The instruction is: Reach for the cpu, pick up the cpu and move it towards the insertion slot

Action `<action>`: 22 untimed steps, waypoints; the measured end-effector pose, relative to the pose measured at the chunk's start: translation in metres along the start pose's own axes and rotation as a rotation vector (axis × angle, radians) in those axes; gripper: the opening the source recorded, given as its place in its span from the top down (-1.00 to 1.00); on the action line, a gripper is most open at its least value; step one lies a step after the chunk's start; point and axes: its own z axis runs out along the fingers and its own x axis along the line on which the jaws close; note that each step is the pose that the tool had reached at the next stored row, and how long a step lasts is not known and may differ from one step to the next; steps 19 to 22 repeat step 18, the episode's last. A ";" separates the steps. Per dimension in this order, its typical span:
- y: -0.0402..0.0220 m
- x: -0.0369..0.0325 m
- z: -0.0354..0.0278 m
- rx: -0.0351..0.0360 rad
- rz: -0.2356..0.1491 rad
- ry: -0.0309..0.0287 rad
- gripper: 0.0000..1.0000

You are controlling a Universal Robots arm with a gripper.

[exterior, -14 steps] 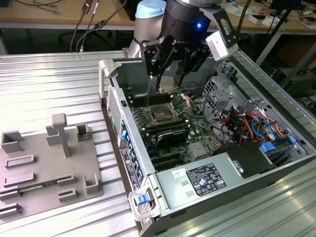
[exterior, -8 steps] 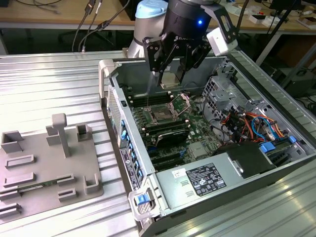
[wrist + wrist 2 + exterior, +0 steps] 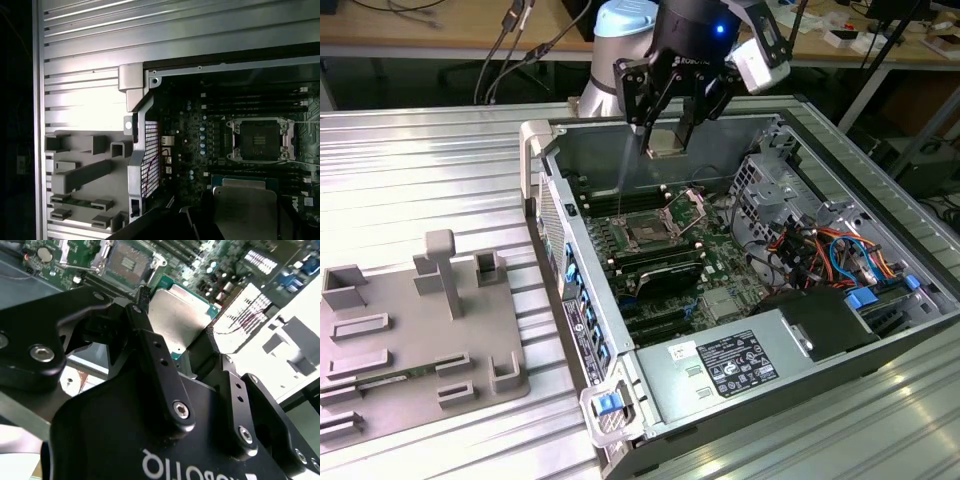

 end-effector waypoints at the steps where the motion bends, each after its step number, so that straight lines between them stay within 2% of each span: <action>1: 0.0033 -0.0019 0.0004 0.0000 0.000 0.0002 -0.09; 4: 0.0199 -0.0122 0.0038 0.0003 0.000 0.0031 -0.09; 9: 0.0309 -0.0231 0.0093 0.0008 0.001 0.0083 -0.09; 10: 0.0350 -0.0260 0.0109 0.0009 0.001 0.0100 -0.09; 13: 0.0377 -0.0278 0.0121 0.0014 0.003 0.0108 -0.09; 22: 0.0377 -0.0283 0.0121 0.0013 0.003 0.0107 -0.09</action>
